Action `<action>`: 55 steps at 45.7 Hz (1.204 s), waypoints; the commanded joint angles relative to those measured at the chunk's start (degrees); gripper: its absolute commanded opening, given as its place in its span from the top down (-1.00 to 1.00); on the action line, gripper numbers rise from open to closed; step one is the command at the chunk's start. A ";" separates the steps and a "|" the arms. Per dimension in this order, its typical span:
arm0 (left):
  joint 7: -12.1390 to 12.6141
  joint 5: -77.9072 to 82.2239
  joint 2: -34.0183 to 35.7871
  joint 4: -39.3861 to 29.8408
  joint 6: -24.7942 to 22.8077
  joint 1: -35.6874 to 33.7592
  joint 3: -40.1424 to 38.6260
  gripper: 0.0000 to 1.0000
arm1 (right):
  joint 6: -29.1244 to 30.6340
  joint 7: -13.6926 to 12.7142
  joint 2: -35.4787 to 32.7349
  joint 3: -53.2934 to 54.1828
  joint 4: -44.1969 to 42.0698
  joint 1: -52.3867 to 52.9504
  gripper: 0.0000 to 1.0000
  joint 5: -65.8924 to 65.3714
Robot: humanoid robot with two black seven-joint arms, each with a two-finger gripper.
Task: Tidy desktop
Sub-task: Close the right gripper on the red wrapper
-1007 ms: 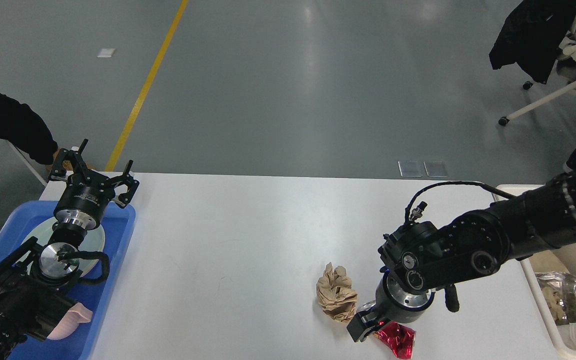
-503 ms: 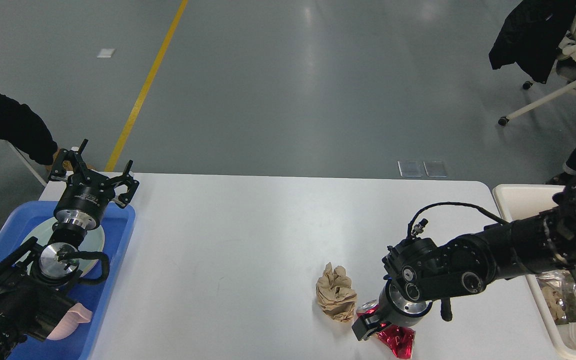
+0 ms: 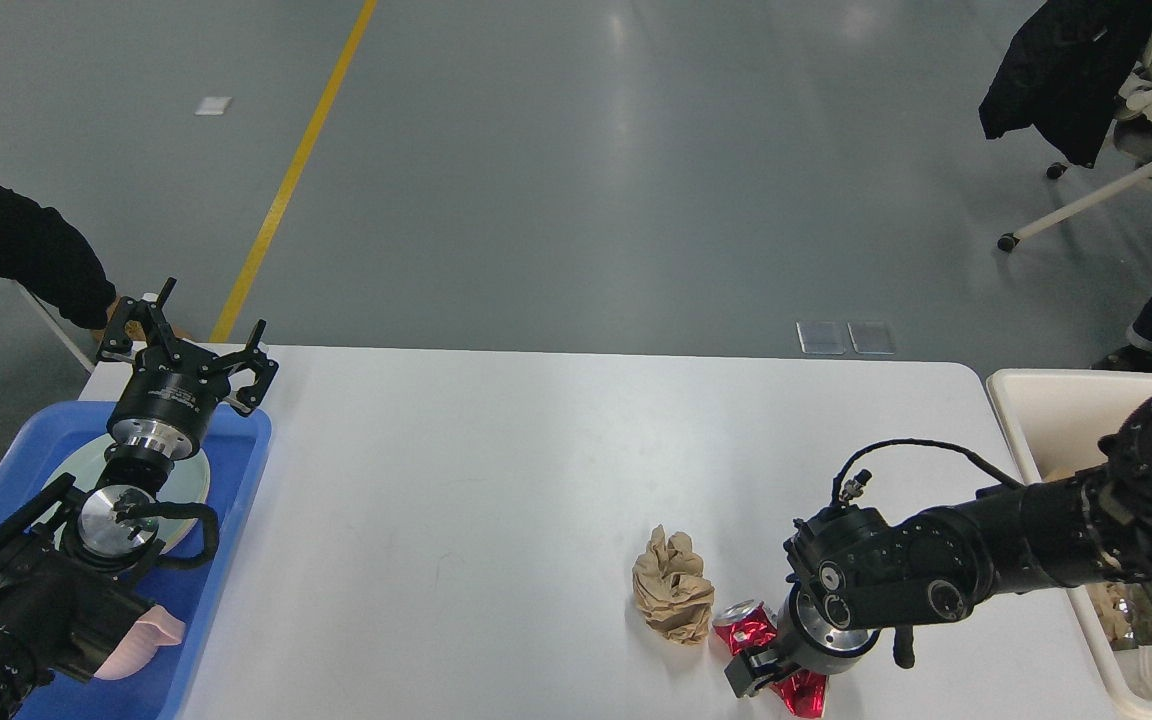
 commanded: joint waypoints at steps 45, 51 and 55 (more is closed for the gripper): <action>0.00 -0.03 0.00 0.00 0.00 0.00 0.00 -0.93 | 9.28 -0.62 -3.15 3.53 -0.08 -0.92 1.00 6.83; 0.00 -0.03 0.00 0.00 0.00 0.00 0.00 -0.93 | 14.37 -0.62 -7.45 3.44 0.36 1.63 1.00 7.71; 0.00 0.06 0.00 0.00 0.00 0.00 0.00 -0.93 | 21.92 -0.53 -11.93 3.27 0.45 5.31 1.00 7.80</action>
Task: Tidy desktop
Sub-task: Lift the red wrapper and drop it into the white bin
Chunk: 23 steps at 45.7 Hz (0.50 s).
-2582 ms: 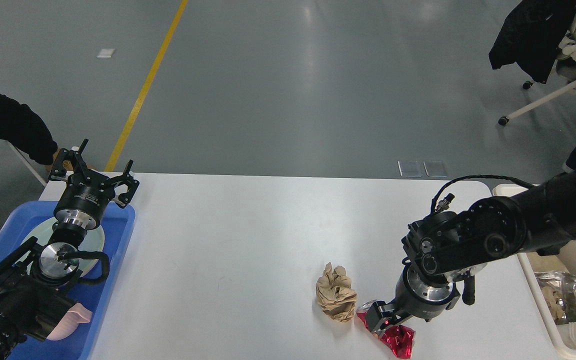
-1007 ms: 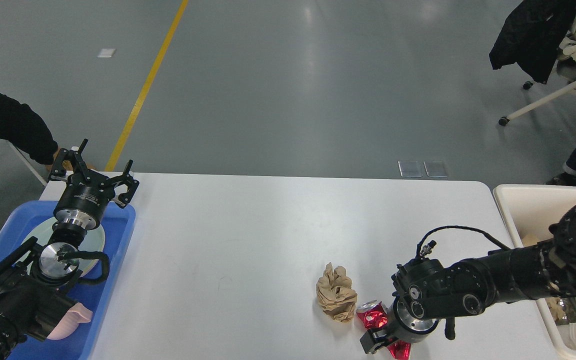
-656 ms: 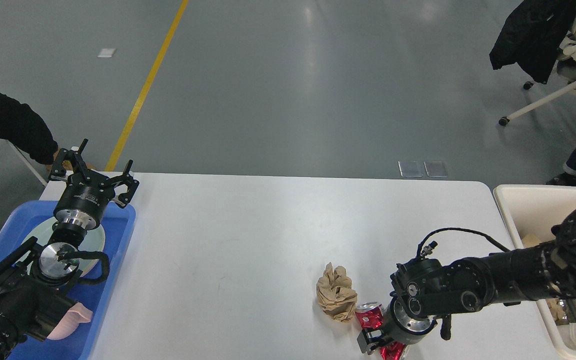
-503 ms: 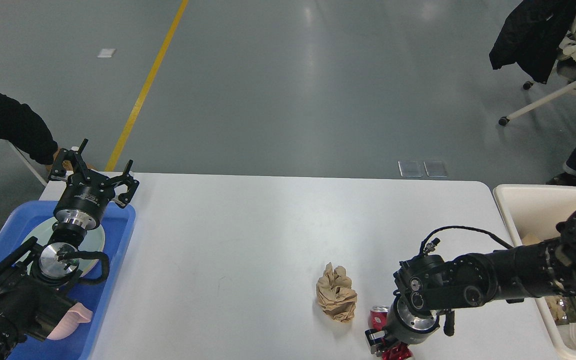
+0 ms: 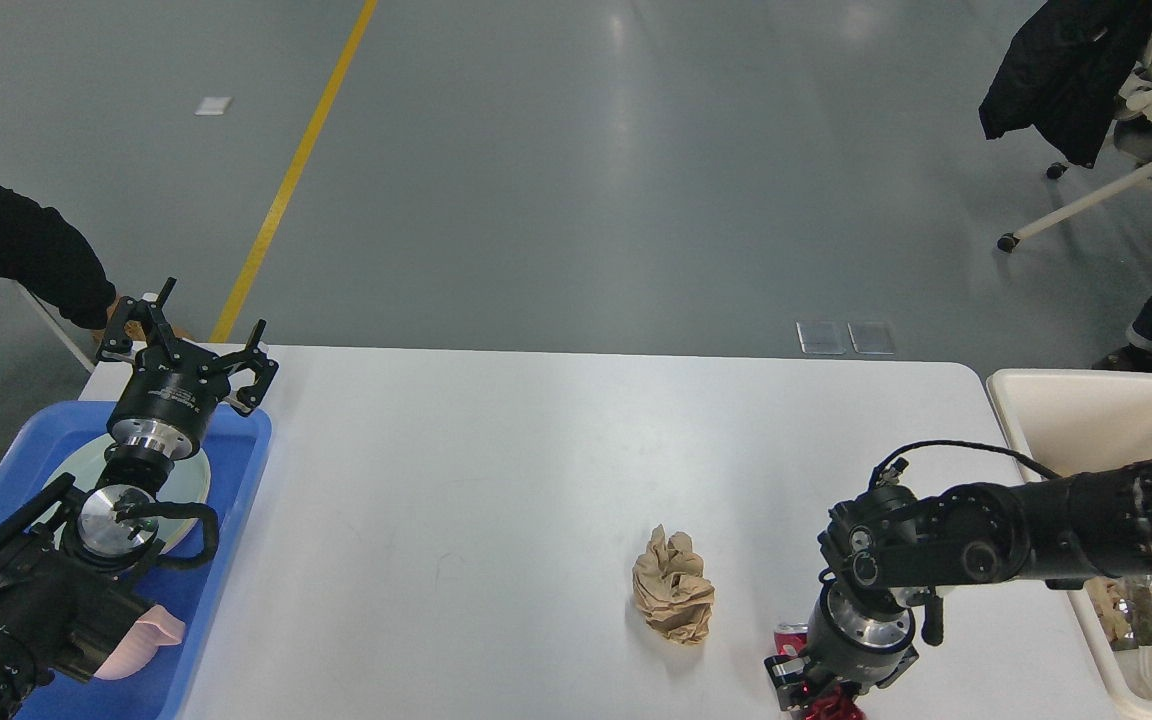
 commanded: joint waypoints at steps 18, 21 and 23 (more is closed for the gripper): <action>0.00 -0.05 0.00 0.00 0.00 0.00 0.00 -0.93 | 21.37 0.17 -24.30 -11.95 0.87 33.85 1.00 4.91; 0.00 -0.05 0.00 0.00 0.00 0.00 0.00 -0.93 | 21.37 0.26 -24.04 -15.64 0.78 40.45 1.00 5.00; 0.00 0.04 0.00 0.00 0.00 0.00 0.00 -0.93 | 21.37 0.35 -23.69 -17.67 0.79 44.14 1.00 5.00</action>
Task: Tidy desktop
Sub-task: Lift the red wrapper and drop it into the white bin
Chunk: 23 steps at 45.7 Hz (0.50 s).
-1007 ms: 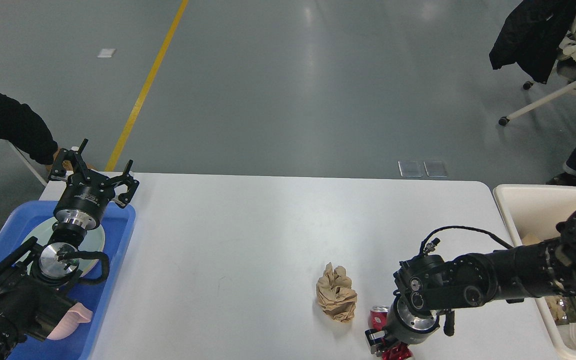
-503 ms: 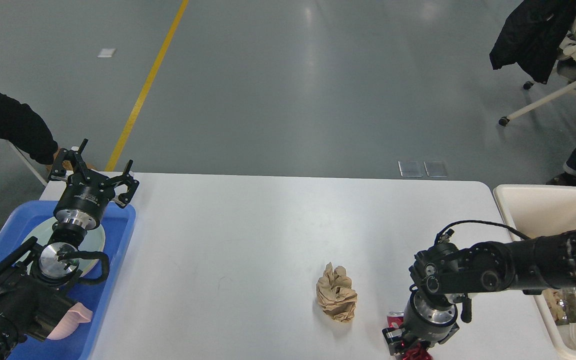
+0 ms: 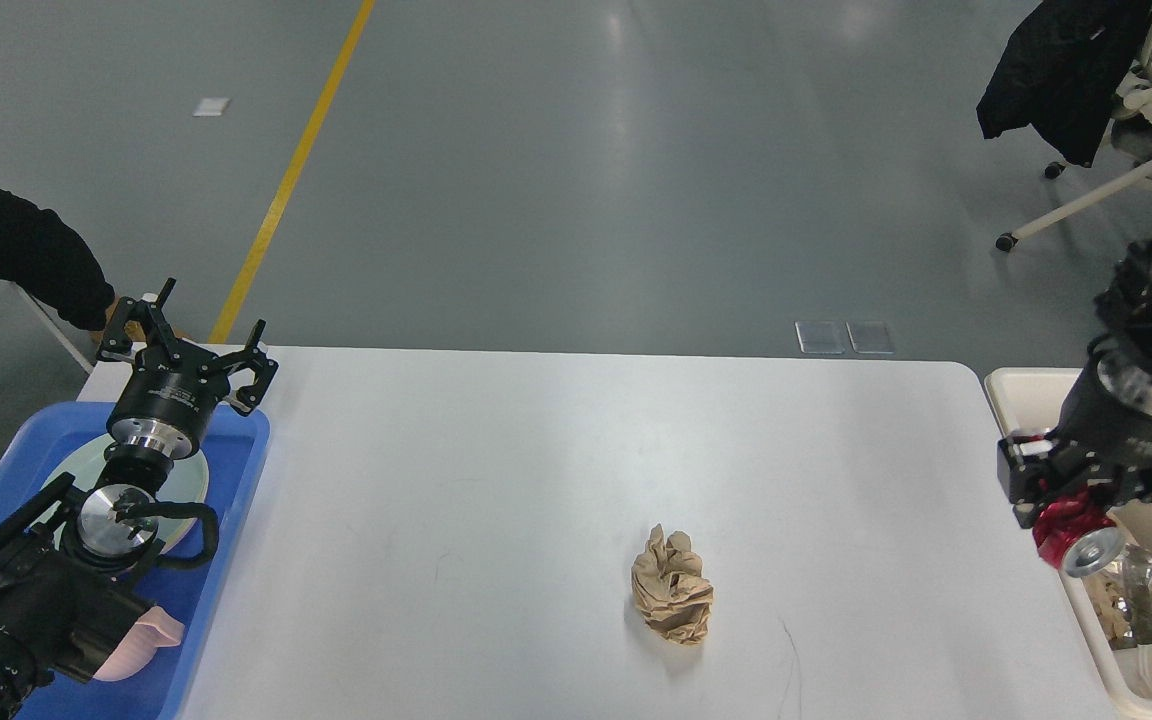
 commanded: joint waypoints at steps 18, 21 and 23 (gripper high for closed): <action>0.00 -0.01 0.00 0.00 0.00 0.00 0.00 -0.93 | 0.01 0.10 4.02 -10.26 -0.55 23.30 1.00 3.36; 0.00 -0.01 0.00 0.00 0.00 0.00 0.00 -0.93 | 0.01 0.10 4.02 -10.26 -0.64 23.30 1.00 3.36; 0.00 -0.01 0.00 0.00 0.00 0.00 0.00 -0.93 | 0.01 0.01 3.75 -10.26 -0.90 23.30 1.00 3.28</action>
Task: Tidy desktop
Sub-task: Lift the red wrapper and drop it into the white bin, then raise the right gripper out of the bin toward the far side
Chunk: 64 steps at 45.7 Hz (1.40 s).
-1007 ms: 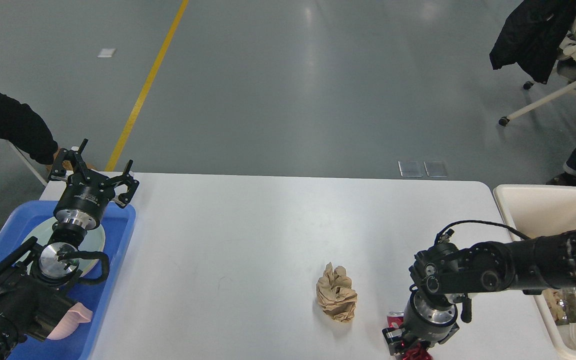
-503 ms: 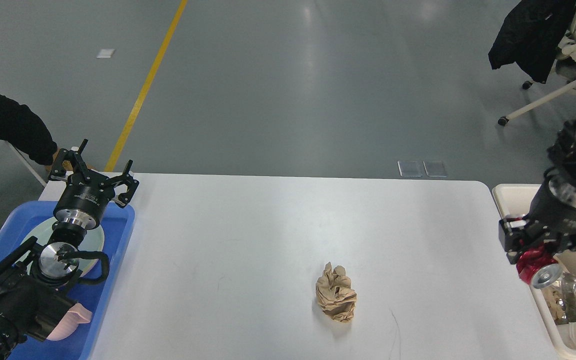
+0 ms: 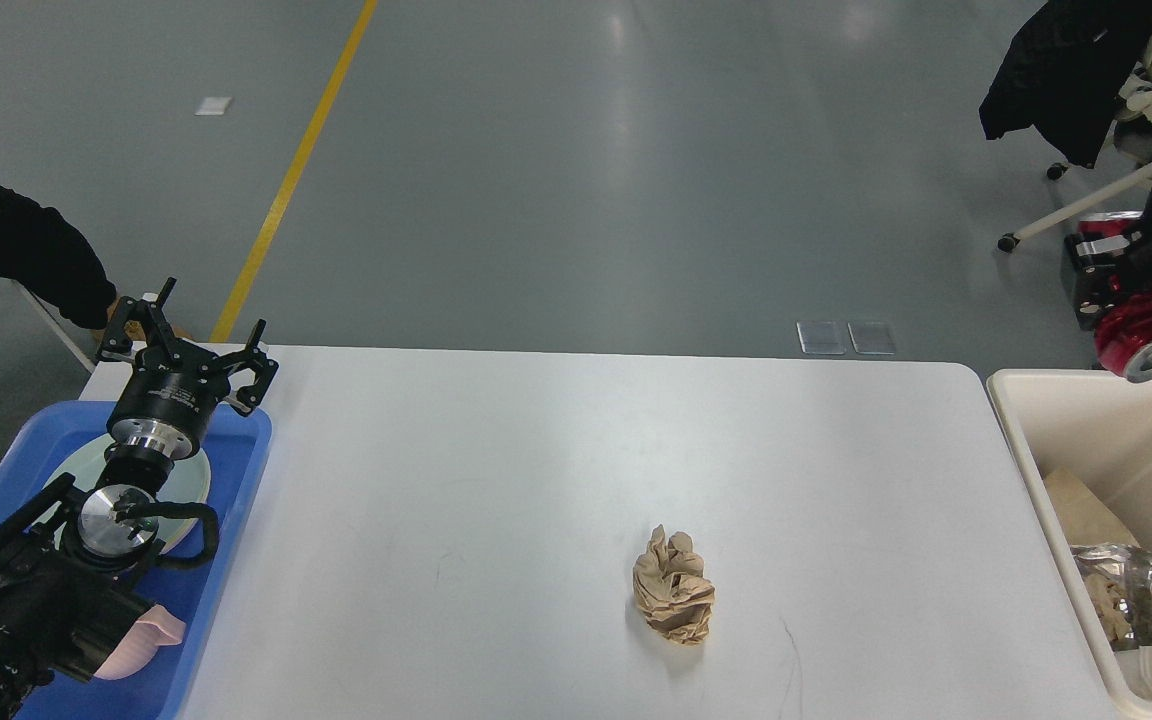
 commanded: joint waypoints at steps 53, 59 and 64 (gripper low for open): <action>0.00 -0.01 0.00 0.00 0.00 0.00 0.00 -0.93 | -45.79 -0.09 12.57 -1.59 -44.22 -79.03 1.00 -0.16; 0.00 -0.01 0.00 0.00 0.00 0.00 0.00 -0.93 | -45.96 -0.09 12.48 -1.50 -44.22 -79.64 0.99 -0.16; 0.00 -0.01 0.00 0.00 0.00 0.00 0.00 -0.93 | -46.05 -0.01 12.65 -1.06 -44.22 -79.64 -0.42 -0.16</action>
